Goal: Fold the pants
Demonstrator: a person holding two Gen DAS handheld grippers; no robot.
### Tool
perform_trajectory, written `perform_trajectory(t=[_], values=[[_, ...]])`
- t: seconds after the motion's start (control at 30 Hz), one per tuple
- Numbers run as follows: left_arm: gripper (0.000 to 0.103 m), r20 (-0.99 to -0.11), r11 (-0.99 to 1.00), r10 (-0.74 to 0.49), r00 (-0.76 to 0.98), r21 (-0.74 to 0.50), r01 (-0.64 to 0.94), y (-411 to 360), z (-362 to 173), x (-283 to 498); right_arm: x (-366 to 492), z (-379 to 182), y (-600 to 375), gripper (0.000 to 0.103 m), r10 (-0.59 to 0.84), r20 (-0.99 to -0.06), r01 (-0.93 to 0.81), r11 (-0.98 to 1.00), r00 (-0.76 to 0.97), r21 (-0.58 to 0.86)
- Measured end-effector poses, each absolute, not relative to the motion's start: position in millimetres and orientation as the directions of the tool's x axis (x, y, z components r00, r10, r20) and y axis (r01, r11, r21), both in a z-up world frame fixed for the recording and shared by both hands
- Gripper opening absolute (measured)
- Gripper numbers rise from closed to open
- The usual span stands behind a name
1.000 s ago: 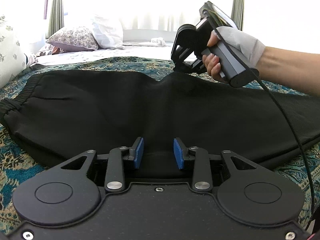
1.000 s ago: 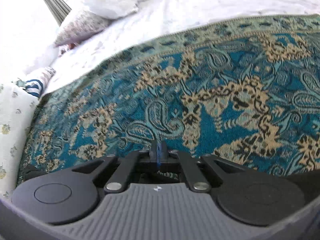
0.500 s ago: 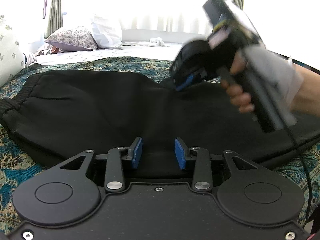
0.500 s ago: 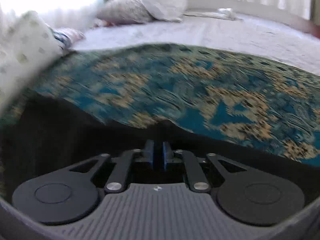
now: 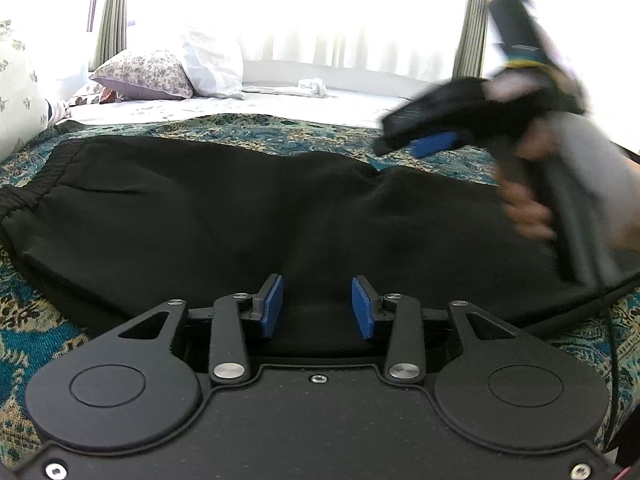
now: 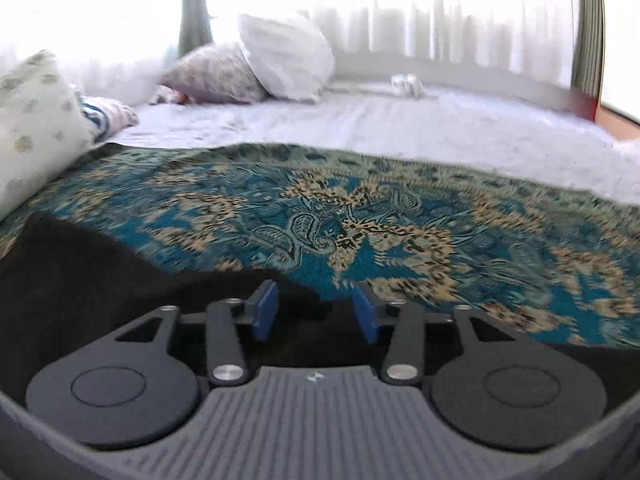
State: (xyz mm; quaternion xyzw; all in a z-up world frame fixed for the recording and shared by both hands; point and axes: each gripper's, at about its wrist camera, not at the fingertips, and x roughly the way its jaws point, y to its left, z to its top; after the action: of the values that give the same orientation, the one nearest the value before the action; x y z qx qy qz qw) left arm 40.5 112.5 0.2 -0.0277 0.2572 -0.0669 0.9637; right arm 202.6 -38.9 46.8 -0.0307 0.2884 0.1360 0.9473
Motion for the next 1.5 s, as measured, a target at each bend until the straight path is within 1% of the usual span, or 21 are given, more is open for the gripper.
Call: perform_trajectory(t=[0.07,0.2,0.3,0.37,0.4,0.5,0.67,0.77,0.87,0.93,1.1,1.2,1.27,1.3,1.37,1.43,1.5], values=[[0.037,-0.490,0.989,-0.148,0.859,-0.096,0.115,114,0,41,172,50,-44,0.069,0.248,-0.536,-0.304,0.952,0.807,-0.017],[0.038,-0.491,0.988,-0.153,0.858,-0.102,0.118,115,0,38,116,40,-58,0.070,0.248,-0.539,-0.332,0.941,0.805,-0.062],[0.038,-0.495,0.989,-0.145,0.857,-0.089,0.116,114,0,38,89,29,-73,0.070,0.210,-0.574,-0.303,0.950,0.791,-0.070],[0.038,-0.498,0.990,-0.142,0.856,-0.084,0.116,112,1,39,75,19,-89,0.070,0.155,-0.598,-0.259,0.962,0.787,-0.091],[0.039,-0.498,0.989,-0.144,0.855,-0.087,0.116,112,1,40,68,17,-100,0.072,0.142,-0.583,-0.235,0.968,0.800,-0.086],[0.042,-0.485,0.983,-0.175,0.857,-0.130,0.127,117,-1,39,57,17,-140,0.074,0.082,-0.582,-0.127,0.991,0.809,-0.038],[0.045,-0.466,0.968,-0.225,0.856,-0.206,0.142,128,-2,39,44,13,-229,0.073,-0.109,-0.571,0.152,0.988,0.814,0.028],[0.049,-0.460,0.965,-0.235,0.856,-0.213,0.150,129,-3,39,31,9,-282,0.071,-0.192,-0.535,0.274,0.959,0.823,0.077],[0.052,-0.456,0.966,-0.237,0.858,-0.202,0.160,128,-4,38,20,6,-324,0.071,-0.310,-0.496,0.399,0.913,0.811,0.081],[0.054,-0.457,0.967,-0.237,0.857,-0.195,0.164,126,-4,39,15,3,-353,0.071,-0.359,-0.469,0.466,0.875,0.807,0.131],[0.062,-0.475,0.973,-0.230,0.849,-0.144,0.182,118,-4,42,-3,-5,-405,0.071,-0.391,-0.370,0.509,0.803,0.842,0.310],[0.065,-0.489,0.978,-0.210,0.847,-0.096,0.187,109,-4,43,-13,-8,-419,0.073,-0.493,-0.322,0.587,0.722,0.808,0.366],[0.066,-0.493,0.979,-0.201,0.846,-0.084,0.184,106,-4,44,-29,-8,-426,0.076,-0.529,-0.279,0.594,0.652,0.801,0.470],[0.066,-0.493,0.979,-0.201,0.846,-0.085,0.183,105,-4,44,-37,-9,-431,0.078,-0.544,-0.268,0.596,0.620,0.795,0.511],[0.066,-0.494,0.980,-0.200,0.846,-0.088,0.180,104,-5,45,-45,-10,-436,0.078,-0.566,-0.270,0.607,0.573,0.779,0.550],[0.066,-0.500,0.981,-0.191,0.844,-0.081,0.174,103,-4,45,-51,-11,-439,0.078,-0.576,-0.263,0.606,0.556,0.774,0.569],[0.067,-0.521,0.986,-0.161,0.838,-0.052,0.158,99,2,46,-55,-10,-438,0.078,-0.607,-0.267,0.635,0.539,0.748,0.554]])
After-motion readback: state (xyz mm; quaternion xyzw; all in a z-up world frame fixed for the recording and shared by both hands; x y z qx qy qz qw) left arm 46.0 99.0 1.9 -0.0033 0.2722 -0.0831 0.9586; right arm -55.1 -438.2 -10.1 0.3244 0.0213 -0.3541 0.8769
